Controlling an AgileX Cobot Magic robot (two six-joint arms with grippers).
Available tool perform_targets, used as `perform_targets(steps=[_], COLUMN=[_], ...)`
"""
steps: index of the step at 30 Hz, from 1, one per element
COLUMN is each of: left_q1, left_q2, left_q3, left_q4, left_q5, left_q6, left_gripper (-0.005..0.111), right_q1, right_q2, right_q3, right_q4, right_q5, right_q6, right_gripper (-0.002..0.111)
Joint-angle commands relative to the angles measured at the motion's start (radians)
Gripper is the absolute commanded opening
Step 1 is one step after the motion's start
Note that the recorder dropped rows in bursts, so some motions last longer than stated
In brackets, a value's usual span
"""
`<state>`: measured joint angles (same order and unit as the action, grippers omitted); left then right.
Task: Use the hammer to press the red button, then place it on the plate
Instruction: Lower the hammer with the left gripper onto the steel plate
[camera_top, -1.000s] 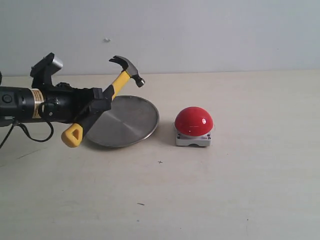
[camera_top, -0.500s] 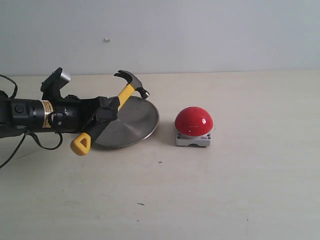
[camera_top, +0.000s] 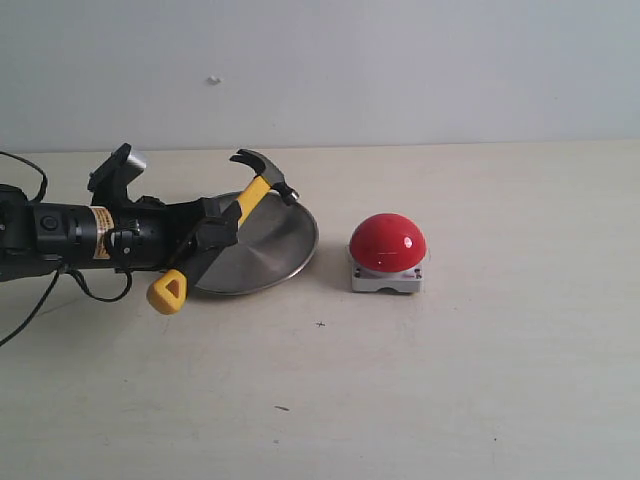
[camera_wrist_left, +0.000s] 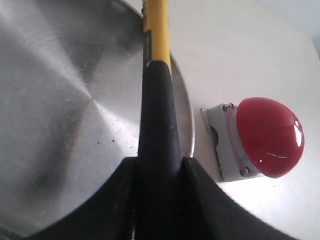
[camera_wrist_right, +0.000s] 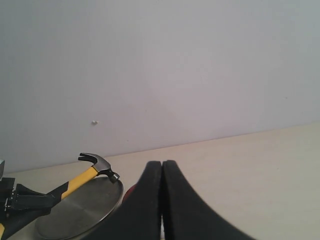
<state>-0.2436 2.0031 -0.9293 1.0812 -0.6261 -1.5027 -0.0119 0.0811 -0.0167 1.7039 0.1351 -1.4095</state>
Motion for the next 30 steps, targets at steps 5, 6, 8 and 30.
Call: perform_targets(steps=[5,6,8,30], left_q1=[0.003,0.003,0.003,0.003], left_q2=[0.030,0.044,0.062,0.087], left_q3=[-0.061,-0.076,-0.092,-0.095], left_q4=[-0.047,-0.047,-0.047,0.083], left_q5=[-0.045,-0.045,-0.050,0.022], left_q6=[0.004,0.002,-0.006,-0.076], left_gripper=[0.000,0.000,0.000,0.022], right_q1=[-0.001,-0.001,-0.001,-0.001], right_q2=[0.004,0.004,0.004,0.004], right_q3=[0.001,0.001,0.001,0.001], right_q4=[-0.001,-0.001,-0.001,-0.001], right_q5=[0.008,0.008,0.008,0.007], right_q6=[-0.001,-0.001,-0.001,-0.001], right_gripper=[0.000,0.000,0.000,0.000])
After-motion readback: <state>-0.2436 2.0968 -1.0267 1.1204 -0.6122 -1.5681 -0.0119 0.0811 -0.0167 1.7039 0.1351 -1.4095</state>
